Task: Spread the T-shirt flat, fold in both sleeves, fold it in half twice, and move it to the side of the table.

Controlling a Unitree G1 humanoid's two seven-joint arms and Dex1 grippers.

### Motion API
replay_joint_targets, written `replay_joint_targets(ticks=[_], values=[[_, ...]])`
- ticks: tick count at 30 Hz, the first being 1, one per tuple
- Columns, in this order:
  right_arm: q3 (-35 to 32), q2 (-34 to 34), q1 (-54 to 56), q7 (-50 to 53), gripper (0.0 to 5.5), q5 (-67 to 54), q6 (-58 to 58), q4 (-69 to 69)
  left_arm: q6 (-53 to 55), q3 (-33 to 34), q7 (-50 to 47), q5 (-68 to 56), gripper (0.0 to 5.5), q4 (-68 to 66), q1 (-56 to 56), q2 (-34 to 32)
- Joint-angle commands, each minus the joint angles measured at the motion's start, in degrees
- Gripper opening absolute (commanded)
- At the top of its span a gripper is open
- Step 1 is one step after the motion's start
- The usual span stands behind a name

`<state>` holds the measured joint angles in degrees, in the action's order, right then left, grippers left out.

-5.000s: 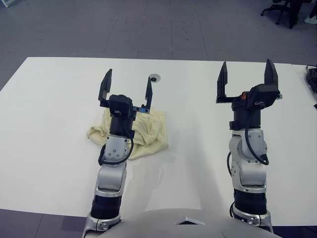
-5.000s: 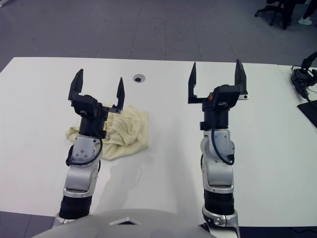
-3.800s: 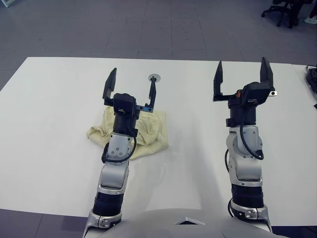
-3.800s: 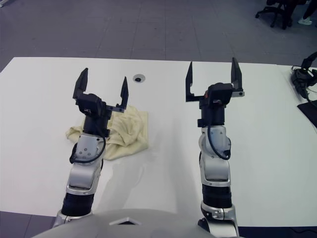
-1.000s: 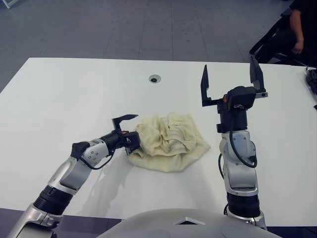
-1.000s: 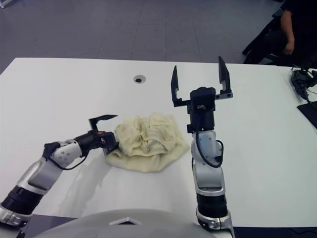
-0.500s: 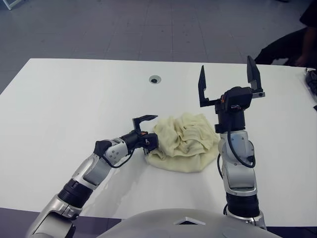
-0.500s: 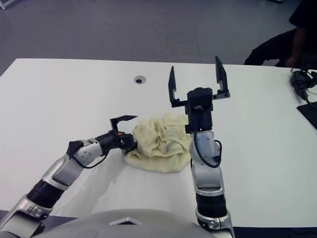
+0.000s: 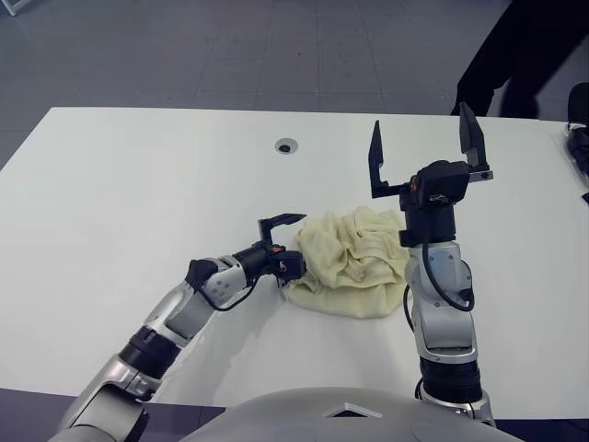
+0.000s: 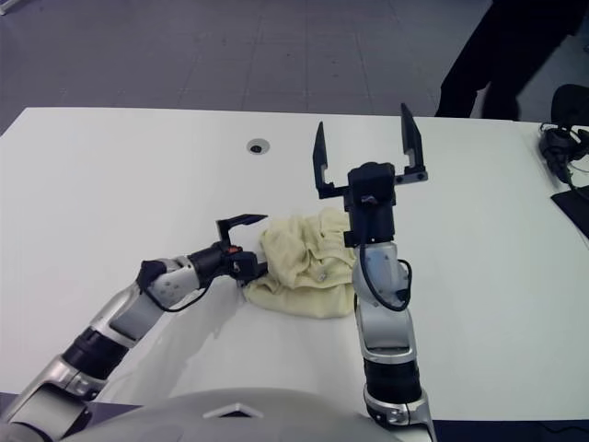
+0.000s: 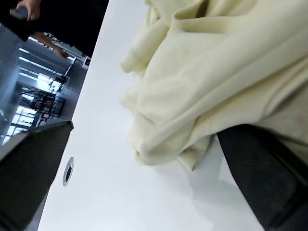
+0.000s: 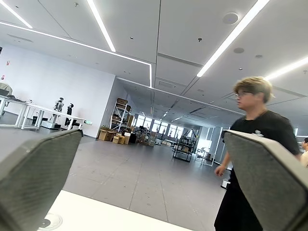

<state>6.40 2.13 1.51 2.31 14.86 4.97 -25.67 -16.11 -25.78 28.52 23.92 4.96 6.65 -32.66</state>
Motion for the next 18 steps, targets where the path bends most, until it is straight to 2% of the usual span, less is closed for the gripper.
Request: replay_joint_targets(ticks=[1, 6, 11, 15, 18], values=[[0.3, 0.0, 0.7, 0.0, 5.36, 0.4, -0.2, 0.3, -1.1, 6.0, 0.9, -2.0, 5.40, 1.7, 0.5, -4.2], [-0.1, 0.1, 0.8, 0.1, 5.36, 0.5, 0.1, 0.8, -2.5, 12.1, 0.5, -6.4, 5.40, 1.9, 2.0, -5.1], [-0.3, 0.2, 1.2, 0.2, 5.36, 0.7, 0.5, 1.7, -2.8, 14.4, -1.3, -8.9, 5.40, 5.5, 2.2, -2.0], [-0.4, 0.1, 1.5, 0.2, 5.36, 0.4, 0.7, 2.2, -0.6, 12.0, 4.4, -17.9, 5.40, 11.1, -1.6, -1.0], [-0.4, 0.1, 1.9, 0.2, 5.36, 0.3, 0.8, 2.6, -0.7, 7.7, 8.8, -19.2, 5.40, 14.4, -5.2, -2.0]])
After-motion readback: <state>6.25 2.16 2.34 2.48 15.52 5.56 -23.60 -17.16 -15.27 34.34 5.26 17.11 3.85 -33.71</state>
